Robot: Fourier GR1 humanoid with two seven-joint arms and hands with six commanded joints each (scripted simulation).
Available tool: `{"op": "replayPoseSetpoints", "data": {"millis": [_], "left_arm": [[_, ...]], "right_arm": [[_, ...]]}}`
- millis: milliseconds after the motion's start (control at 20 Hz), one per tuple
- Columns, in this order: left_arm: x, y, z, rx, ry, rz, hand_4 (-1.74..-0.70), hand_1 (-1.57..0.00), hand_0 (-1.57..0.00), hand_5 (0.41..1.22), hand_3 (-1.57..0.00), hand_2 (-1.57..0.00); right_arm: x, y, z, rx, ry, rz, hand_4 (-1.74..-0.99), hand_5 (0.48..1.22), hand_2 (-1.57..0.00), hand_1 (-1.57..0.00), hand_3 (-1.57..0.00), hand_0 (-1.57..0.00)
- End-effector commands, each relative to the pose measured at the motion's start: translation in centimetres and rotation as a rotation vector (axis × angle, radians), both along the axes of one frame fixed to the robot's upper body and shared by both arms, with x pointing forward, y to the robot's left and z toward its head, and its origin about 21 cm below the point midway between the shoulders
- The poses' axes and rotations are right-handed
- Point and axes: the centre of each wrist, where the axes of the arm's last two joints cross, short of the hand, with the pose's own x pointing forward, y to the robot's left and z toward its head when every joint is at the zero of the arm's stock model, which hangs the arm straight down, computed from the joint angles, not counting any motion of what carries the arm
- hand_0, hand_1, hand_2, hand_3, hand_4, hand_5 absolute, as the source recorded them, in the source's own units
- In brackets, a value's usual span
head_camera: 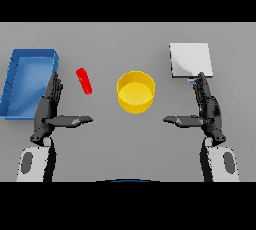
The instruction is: Pick up the red beaker and tilt it to pour out 1 green nut into yellow bowl. Pick up the yellow bowl and place it on the metallic measuring scale.
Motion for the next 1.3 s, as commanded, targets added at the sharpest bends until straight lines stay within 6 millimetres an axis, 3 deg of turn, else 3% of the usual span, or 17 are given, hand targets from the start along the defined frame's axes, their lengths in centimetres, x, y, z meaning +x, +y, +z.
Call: {"op": "replayPoseSetpoints", "data": {"millis": [0, 250, 300, 400, 650, 1000, 1250], "left_arm": [[-0.1, 0.0, 0.0, -0.001, -0.002, 0.000, -1.14, 0.00, 0.00, 0.660, 0.00, 0.00], [-1.1, -0.5, 0.0, -0.004, -0.011, -0.006, -1.14, 0.00, 0.00, 0.660, 0.00, 0.00], [-2.3, -0.5, 0.3, 0.074, -0.049, -0.044, -1.14, 0.00, 0.00, 0.660, 0.00, 0.00], [-4.1, -0.4, 1.4, 0.152, -0.077, -0.076, -1.14, 0.00, 0.00, 0.660, 0.00, 0.00], [-4.5, -1.0, 2.6, 0.198, -0.012, -0.102, -1.14, 0.00, 0.00, 0.652, 0.00, 0.00], [-0.4, -0.6, 0.8, 0.201, 0.054, -0.111, -1.17, 0.00, 0.00, 0.648, 0.00, 0.00], [3.4, -1.0, -0.5, 0.225, 0.071, -0.132, -1.18, 0.00, 0.00, 0.637, 0.00, 0.00]], "right_arm": [[0.0, 0.1, 0.0, 0.001, -0.001, -0.001, -1.071, 0.578, 0.00, 0.00, 0.00, 0.00], [-0.1, 0.6, 0.1, 0.004, -0.003, 0.000, -1.071, 0.578, 0.00, 0.00, 0.00, 0.00], [-0.7, 0.2, 0.8, -0.154, -0.093, 0.003, -1.071, 0.578, 0.00, 0.00, 0.00, 0.00], [-2.0, 0.6, 1.0, -0.300, -0.163, 0.028, -1.066, 0.576, 0.00, 0.00, 0.00, 0.00], [-2.6, 1.1, 1.5, -0.317, -0.147, 0.054, -1.118, 0.600, 0.00, 0.00, 0.00, 0.00], [-2.8, 1.2, 1.2, -0.250, -0.155, 0.092, -1.209, 0.627, 0.00, 0.00, 0.00, 0.00], [-2.8, 0.9, 1.7, -0.242, -0.157, 0.092, -1.229, 0.626, 0.00, 0.00, 0.00, 0.00]]}}
